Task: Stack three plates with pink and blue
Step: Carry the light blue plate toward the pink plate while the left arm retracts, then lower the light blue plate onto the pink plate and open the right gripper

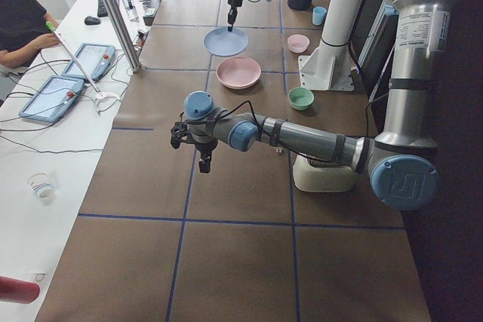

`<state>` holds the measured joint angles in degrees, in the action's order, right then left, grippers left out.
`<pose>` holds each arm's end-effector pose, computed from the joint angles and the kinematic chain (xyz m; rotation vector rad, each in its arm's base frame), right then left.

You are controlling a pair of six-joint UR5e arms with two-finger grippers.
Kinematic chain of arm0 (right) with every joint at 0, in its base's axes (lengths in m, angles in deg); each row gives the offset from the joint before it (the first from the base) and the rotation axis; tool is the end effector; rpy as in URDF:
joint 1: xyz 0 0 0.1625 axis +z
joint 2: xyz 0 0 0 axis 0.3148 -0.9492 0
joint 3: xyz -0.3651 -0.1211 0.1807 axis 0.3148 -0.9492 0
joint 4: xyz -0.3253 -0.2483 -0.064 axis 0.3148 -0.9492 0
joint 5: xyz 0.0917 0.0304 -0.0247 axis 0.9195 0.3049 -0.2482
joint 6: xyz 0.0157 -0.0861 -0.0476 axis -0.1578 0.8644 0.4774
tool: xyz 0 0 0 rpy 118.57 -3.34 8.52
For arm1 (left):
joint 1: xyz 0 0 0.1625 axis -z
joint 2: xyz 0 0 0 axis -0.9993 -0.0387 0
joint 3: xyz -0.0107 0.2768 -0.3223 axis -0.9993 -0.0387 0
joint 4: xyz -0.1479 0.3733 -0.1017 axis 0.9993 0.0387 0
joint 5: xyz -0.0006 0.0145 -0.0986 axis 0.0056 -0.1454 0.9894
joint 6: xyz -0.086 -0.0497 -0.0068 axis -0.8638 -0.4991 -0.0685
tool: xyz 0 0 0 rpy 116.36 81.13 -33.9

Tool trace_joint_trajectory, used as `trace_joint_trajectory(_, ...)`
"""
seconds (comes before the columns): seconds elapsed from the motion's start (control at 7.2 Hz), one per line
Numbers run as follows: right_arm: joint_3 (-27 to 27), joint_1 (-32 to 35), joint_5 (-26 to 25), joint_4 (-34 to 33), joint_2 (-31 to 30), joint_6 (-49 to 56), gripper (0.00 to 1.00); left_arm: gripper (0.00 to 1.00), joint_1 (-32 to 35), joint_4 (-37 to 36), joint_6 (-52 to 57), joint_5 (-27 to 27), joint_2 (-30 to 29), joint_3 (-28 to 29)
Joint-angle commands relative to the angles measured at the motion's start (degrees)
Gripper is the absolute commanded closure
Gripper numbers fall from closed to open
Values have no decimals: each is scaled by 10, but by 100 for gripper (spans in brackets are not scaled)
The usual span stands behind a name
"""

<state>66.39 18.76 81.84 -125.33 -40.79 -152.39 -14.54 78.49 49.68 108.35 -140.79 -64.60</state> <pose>-0.4358 -0.4513 0.2725 0.1243 -1.1777 0.2424 0.0898 -0.5107 0.5426 0.0580 0.8767 0.0233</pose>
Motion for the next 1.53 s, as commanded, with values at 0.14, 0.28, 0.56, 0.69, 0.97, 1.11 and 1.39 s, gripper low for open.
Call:
trace_joint_trajectory(0.14, -6, -80, -83, -34, 30, 0, 100, 0, 1, 3, 1, 7, 3, 3)
trace_joint_trajectory(0.28, -7, -84, -84, -34, 30, 0, 99, 0, 1, 3, 0, 11, 3, 3)
trace_joint_trajectory(0.56, -9, -89, -84, -34, 31, 1, 99, 0, 2, 3, 1, 12, 3, 3)
trace_joint_trajectory(0.69, -10, -91, -84, -35, 31, 1, 99, 0, 2, 3, 0, 12, 3, 3)
trace_joint_trajectory(0.97, -15, -89, -84, -35, 39, 1, 73, 0, 2, 3, 0, 12, 3, 3)
trace_joint_trajectory(1.11, -28, -89, -85, -34, 49, 1, 1, 0, 2, 4, 0, 12, 3, 4)
trace_joint_trajectory(1.39, -28, -87, -85, -33, 49, 1, 0, 0, 1, 4, 0, 11, 3, 3)
